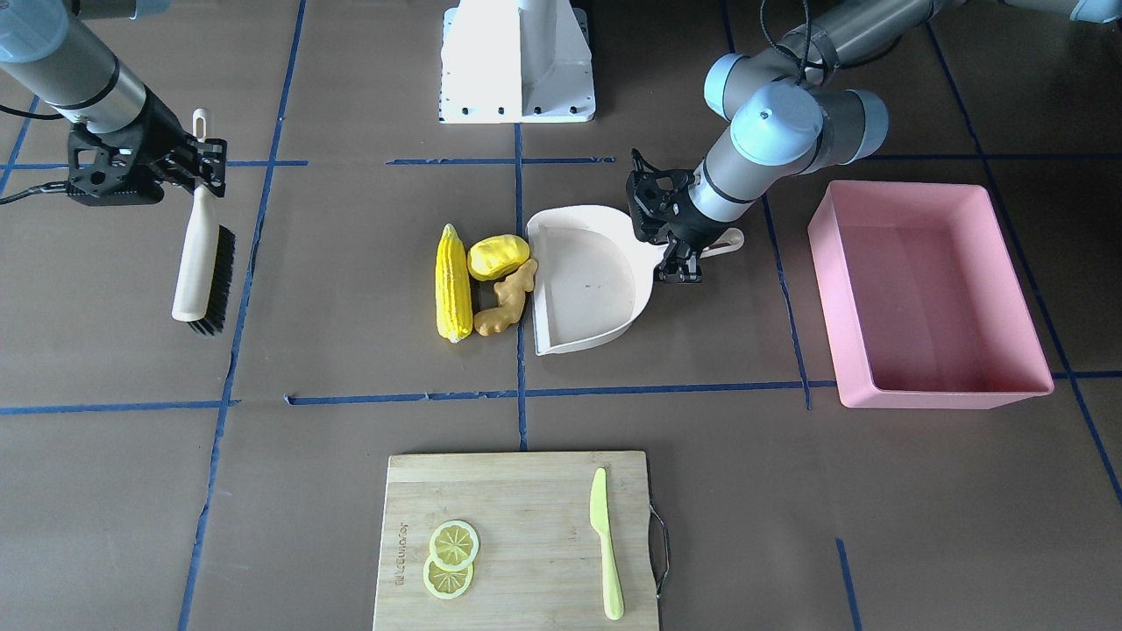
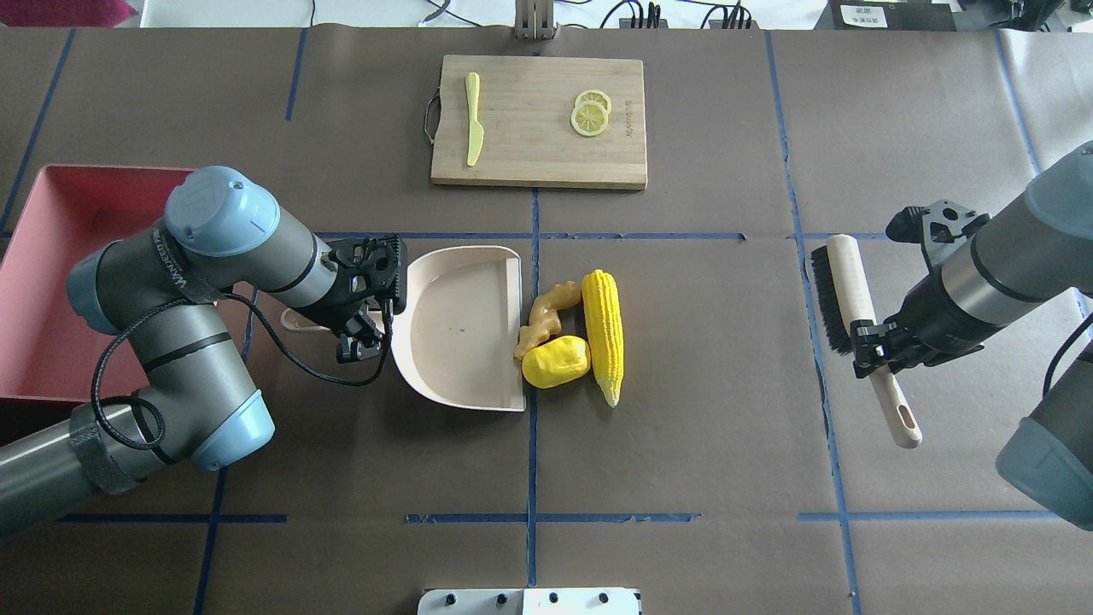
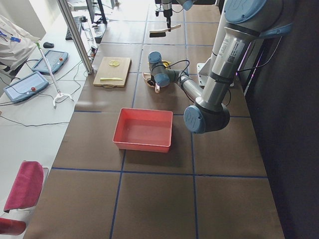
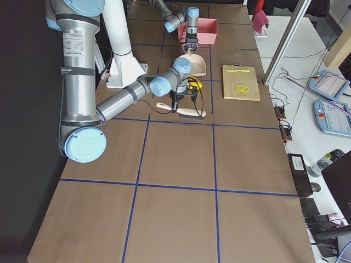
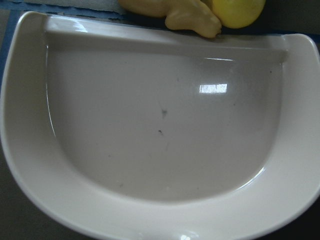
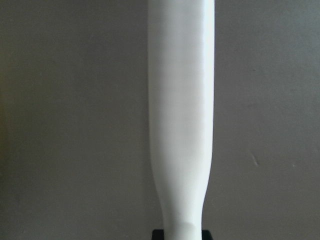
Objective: Sweep and dump trash into bin
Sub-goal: 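Bring the brush with the right gripper beside the corn, potato and ginger, then sweep the corn, potato and ginger into the dustpan with the right gripper's brush, then lift the brush away from the dustpan with the right gripper, then carry the loaded dustpan with the left gripper over the pink bin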
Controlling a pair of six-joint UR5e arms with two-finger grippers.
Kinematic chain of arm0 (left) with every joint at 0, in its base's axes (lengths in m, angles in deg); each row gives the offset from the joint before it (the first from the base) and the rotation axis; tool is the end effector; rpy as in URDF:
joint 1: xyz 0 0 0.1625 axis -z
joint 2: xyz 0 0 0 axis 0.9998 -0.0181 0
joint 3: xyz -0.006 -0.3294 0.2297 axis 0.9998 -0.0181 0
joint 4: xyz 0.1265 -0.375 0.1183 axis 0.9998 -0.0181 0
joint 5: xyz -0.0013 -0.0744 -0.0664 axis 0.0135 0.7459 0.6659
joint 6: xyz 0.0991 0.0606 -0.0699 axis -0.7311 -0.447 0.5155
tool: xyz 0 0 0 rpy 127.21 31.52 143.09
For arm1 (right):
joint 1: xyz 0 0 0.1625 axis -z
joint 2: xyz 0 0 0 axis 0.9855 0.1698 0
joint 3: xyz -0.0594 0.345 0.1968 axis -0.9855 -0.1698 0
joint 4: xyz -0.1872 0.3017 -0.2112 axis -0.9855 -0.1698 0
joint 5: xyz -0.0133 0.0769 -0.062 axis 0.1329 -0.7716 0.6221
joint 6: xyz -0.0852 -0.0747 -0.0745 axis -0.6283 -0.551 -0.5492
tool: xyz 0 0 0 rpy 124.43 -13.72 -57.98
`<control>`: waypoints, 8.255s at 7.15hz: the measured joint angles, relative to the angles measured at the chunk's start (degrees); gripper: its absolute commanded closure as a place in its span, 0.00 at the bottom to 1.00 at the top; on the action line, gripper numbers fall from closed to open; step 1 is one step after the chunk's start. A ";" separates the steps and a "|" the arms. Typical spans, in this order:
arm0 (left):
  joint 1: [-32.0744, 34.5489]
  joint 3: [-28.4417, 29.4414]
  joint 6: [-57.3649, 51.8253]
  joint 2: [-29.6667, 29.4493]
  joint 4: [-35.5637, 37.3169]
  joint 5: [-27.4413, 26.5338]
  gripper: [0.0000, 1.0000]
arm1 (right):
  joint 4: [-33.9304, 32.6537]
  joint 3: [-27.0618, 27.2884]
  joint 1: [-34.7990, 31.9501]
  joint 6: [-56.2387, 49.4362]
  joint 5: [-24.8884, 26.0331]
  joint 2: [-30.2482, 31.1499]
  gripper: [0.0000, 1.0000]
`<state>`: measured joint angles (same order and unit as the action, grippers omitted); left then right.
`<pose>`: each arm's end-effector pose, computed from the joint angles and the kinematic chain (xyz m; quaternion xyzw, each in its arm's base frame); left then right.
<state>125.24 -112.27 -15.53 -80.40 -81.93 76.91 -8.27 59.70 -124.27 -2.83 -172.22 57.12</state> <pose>0.4960 -0.4437 0.3194 0.3327 0.3598 0.5953 0.6367 -0.3143 -0.3741 0.3738 -0.0709 -0.4028 -0.0149 0.9124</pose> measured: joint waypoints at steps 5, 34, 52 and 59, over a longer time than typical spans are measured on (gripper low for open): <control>-0.25 0.09 -1.94 -1.09 4.13 -0.04 1.00 | -0.50 -0.59 8.56 10.30 0.50 -7.46 1.00; -0.51 0.24 -1.36 -1.25 4.81 0.06 0.99 | 9.93 -28.07 23.64 22.05 15.44 -37.87 1.00; -0.59 -0.21 2.14 -0.94 3.57 0.31 0.99 | -2.95 -18.54 18.36 18.03 16.05 -32.22 1.00; 7.53 -8.09 4.51 4.88 -1.17 3.58 1.00 | -7.02 -17.07 18.11 13.97 16.30 -30.67 1.00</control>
<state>132.78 -120.36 -11.03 -75.52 -83.10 80.49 -15.29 42.63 -106.16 11.14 -155.92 26.44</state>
